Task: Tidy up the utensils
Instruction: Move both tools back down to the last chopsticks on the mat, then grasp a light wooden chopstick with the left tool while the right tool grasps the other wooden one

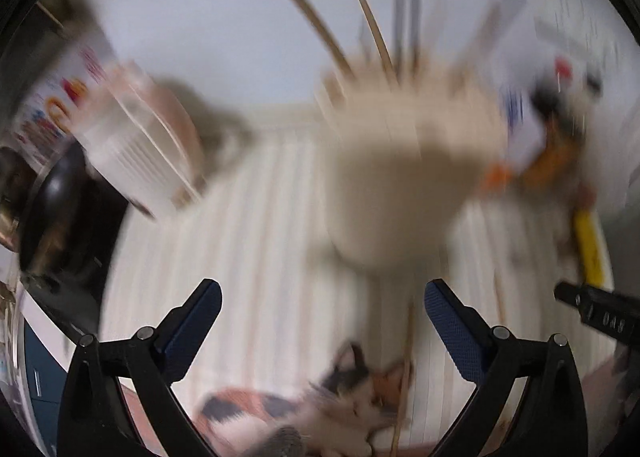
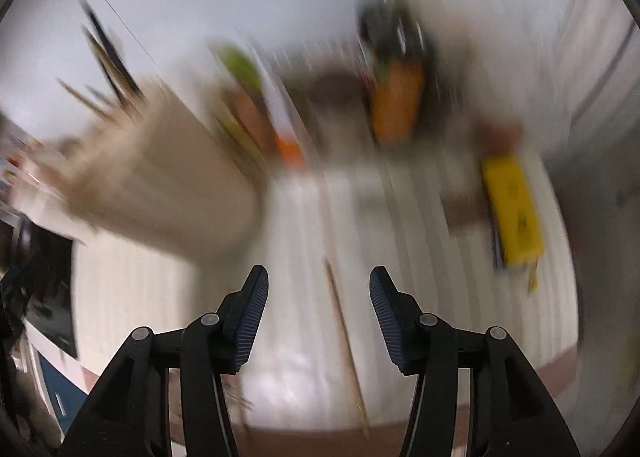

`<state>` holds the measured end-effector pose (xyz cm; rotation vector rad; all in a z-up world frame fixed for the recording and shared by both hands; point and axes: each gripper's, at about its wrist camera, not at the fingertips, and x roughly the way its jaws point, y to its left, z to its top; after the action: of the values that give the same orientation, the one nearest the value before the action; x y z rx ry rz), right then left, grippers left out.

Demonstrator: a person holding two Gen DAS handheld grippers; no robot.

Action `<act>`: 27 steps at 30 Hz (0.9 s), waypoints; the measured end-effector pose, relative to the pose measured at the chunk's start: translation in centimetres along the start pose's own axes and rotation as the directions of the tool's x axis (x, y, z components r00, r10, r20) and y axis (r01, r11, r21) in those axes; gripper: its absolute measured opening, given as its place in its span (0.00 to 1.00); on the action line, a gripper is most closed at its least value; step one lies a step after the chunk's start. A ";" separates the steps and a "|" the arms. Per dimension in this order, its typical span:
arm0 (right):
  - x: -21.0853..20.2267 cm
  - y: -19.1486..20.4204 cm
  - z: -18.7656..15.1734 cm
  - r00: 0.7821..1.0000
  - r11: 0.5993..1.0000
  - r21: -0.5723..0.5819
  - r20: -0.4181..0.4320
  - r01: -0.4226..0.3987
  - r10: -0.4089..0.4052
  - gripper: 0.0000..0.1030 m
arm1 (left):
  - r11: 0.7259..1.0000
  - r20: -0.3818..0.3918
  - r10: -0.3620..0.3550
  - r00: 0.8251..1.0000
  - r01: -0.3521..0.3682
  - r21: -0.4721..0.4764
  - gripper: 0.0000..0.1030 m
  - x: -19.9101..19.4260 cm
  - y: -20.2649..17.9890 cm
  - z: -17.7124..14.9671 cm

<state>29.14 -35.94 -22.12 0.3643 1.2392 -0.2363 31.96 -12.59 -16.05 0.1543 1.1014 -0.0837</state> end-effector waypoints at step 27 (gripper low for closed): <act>11.6 2.1 -7.9 0.967 0.995 -0.096 -0.250 0.016 -0.040 0.07 | 1.000 -0.316 -0.009 0.949 0.008 -0.006 0.04 11.7 -0.3 -6.8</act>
<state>26.60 -30.70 -35.02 0.3025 1.5014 -0.1583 31.18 -11.62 -29.49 0.1624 1.4229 -0.0654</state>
